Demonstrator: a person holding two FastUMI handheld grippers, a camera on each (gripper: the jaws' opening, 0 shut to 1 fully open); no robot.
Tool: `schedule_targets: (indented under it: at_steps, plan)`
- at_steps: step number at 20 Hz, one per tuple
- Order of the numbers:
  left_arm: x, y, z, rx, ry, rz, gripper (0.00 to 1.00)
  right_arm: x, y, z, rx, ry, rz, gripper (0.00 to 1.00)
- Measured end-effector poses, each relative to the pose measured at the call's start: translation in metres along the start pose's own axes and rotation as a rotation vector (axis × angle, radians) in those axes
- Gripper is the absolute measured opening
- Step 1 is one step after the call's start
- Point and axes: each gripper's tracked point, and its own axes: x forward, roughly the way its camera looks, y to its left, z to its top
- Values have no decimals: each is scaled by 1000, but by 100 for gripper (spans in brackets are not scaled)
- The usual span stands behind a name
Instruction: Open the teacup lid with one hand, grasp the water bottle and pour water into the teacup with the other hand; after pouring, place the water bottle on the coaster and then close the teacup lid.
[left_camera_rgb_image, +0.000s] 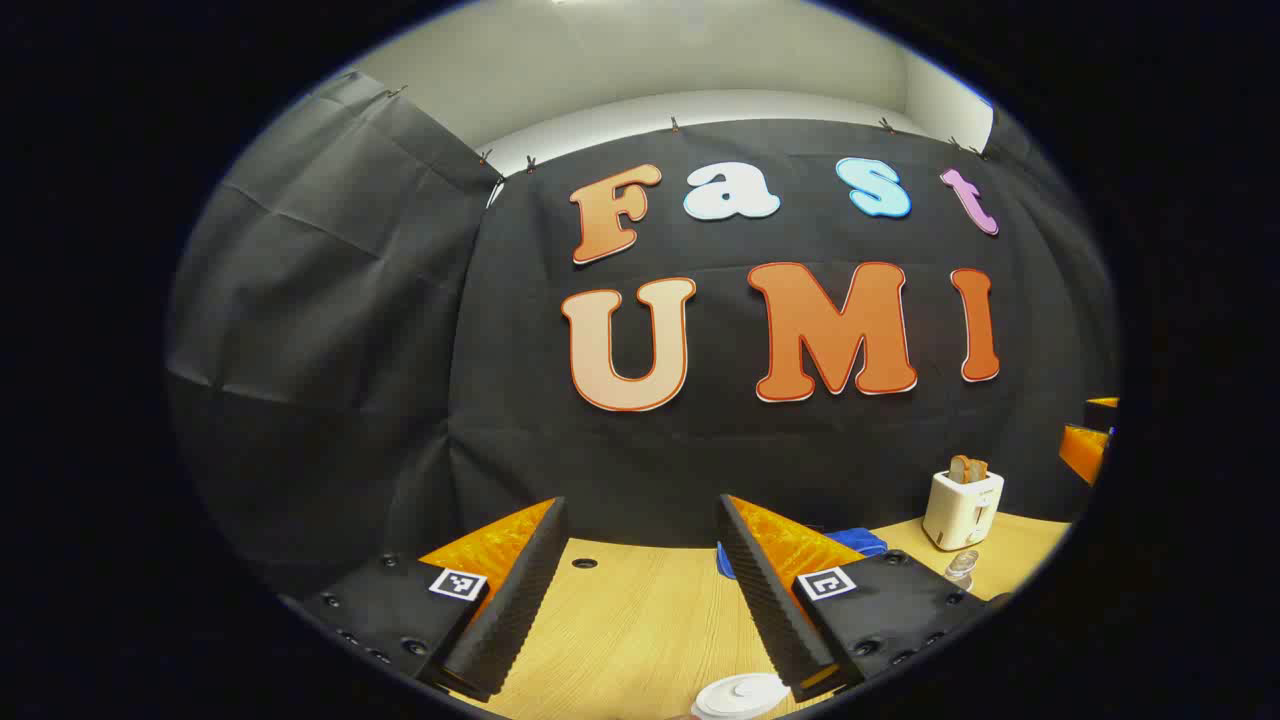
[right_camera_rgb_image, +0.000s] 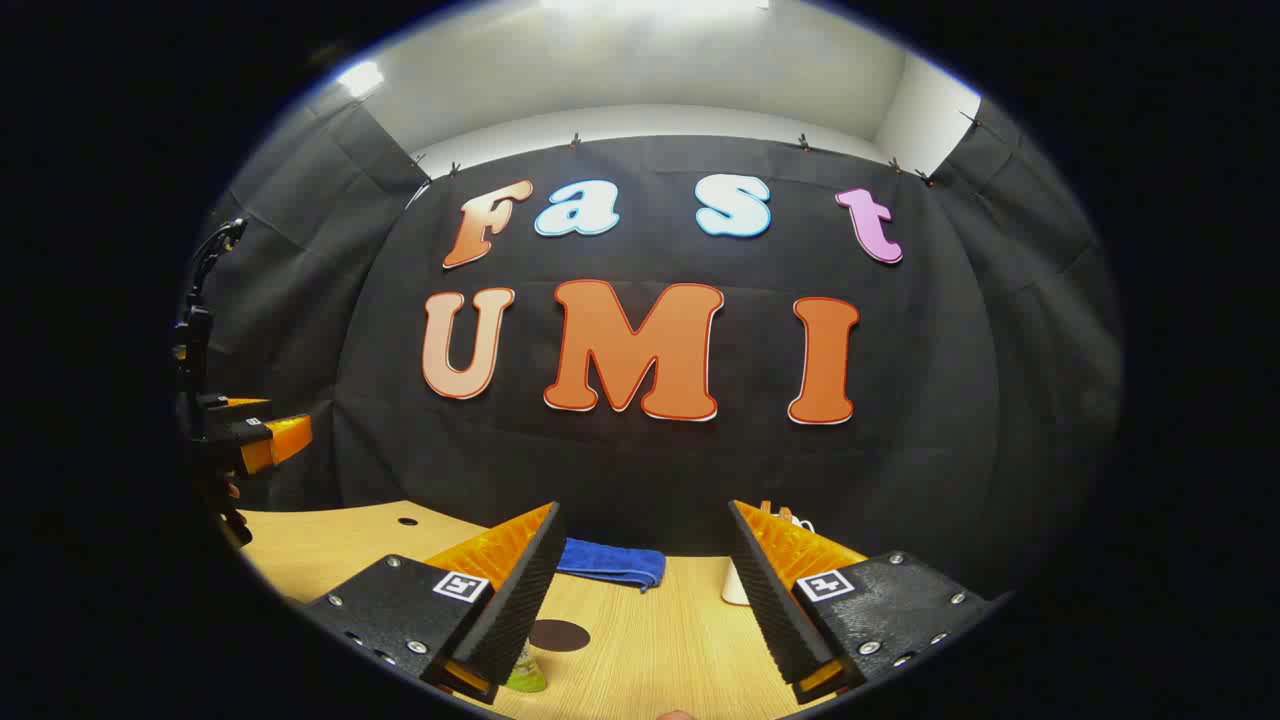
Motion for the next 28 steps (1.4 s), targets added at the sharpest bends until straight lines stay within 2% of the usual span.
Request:
schedule_targets:
  at_steps: [16,28]
  plan:
    - [-12,5,-2,13,-19,-20,96,-3,20,-8,0,16,53,96]
    - [-24,-35,-92,54,123,-168,98,-13,48,-70,15,124,139,96]
